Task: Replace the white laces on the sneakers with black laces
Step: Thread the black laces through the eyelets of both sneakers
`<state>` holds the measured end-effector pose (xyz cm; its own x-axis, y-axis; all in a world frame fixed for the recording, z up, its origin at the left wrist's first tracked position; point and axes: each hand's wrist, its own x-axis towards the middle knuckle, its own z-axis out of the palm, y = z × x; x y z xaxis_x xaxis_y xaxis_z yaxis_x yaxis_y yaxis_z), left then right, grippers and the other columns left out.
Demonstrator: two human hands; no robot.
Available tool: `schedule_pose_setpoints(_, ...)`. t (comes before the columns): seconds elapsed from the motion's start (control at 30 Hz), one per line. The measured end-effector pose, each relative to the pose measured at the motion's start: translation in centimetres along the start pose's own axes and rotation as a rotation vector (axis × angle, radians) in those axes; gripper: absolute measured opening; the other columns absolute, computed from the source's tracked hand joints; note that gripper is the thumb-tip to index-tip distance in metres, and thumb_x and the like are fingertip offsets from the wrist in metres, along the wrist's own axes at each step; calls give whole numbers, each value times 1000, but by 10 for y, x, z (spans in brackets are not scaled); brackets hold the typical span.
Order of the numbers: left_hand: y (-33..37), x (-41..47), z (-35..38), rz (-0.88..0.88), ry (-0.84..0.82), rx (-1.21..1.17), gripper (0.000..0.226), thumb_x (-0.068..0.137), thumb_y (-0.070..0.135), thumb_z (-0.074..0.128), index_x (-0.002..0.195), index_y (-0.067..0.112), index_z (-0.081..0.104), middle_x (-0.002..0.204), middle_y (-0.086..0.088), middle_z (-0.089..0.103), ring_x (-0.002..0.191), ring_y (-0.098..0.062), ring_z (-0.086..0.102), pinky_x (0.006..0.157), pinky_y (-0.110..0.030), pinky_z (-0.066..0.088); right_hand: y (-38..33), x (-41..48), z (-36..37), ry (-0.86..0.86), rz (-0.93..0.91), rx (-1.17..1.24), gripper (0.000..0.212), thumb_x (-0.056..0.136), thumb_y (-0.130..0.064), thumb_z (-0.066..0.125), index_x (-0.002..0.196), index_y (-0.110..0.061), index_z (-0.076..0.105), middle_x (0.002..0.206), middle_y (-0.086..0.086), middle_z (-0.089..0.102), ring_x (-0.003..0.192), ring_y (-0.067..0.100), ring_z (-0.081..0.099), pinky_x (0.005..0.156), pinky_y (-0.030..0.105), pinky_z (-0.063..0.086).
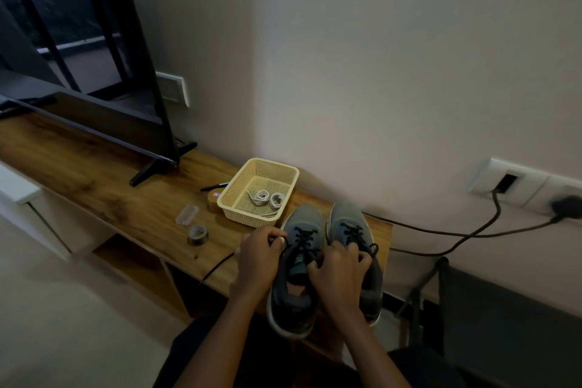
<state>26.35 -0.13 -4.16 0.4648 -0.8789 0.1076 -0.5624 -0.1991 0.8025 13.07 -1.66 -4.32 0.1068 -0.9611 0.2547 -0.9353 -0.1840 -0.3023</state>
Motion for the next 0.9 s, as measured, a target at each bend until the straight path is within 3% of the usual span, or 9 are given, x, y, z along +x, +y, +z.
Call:
schedule_pose_setpoints(0.17,5,0,-2,23,69,-184,28,89,20,62,76,45,58,85,19,64,96,-23,61,87,-48,48,3,1,4,5,34,-12,10,74,-22,65,68,-14,65,79,3,61,87,27,49,85,43,31)
schedule_pose_setpoints(0.3,17,-1,-7,-51,70,-522,17,92,6,57,86,20,65,88,7,66,93,-16,64,70,-14,49,1,-2,2,32,31,-28,16,62,-18,73,57,-15,59,66,2,58,75,27,50,80,44,37)
schedule_pose_setpoints(0.37,22,-1,-13,-92,118,-678,15,92,2,56,87,12,66,86,3,67,81,-5,65,63,-8,48,-1,-3,2,49,38,-29,23,54,-16,77,50,-16,55,59,1,54,68,26,49,76,43,38)
schedule_pose_setpoints(0.43,25,0,-17,-142,162,-804,12,93,1,53,92,4,64,84,0,68,74,2,64,62,-7,47,-1,-4,2,58,33,-37,23,53,-16,77,49,-17,55,58,0,53,67,25,49,76,41,34)
schedule_pose_setpoints(0.5,23,3,-22,-186,180,-1003,14,94,2,50,92,6,63,82,-1,71,77,-5,67,66,-12,51,-2,-4,1,73,20,-63,23,52,-17,78,49,-18,55,57,-1,53,66,24,49,76,40,31)
schedule_pose_setpoints(0.63,20,10,-32,-359,154,-1305,16,96,3,47,91,11,60,76,-1,69,70,-12,66,63,-22,55,-5,-5,-2,80,8,-68,28,49,-18,81,47,-17,53,55,-1,53,64,24,50,74,43,41)
schedule_pose_setpoints(0.73,11,11,-31,-289,7,-796,22,97,1,44,84,13,59,75,-2,59,68,-17,57,59,-19,51,-6,-6,-3,94,-22,-74,29,49,-17,82,47,-17,54,55,-1,52,63,25,51,73,45,46)
schedule_pose_setpoints(0.8,-1,12,-23,-165,-151,-352,27,97,6,44,81,21,60,84,2,60,84,-19,58,71,-26,51,-6,-5,-3,95,-34,-65,29,49,-17,83,47,-17,54,55,-1,53,64,25,52,72,46,46)
schedule_pose_setpoints(0.9,-13,11,-13,-79,-341,-28,16,95,25,50,86,33,62,97,8,65,97,-14,60,91,-39,49,-6,-4,-2,107,-39,-61,31,47,-18,85,47,-17,54,56,0,54,64,26,53,71,46,47)
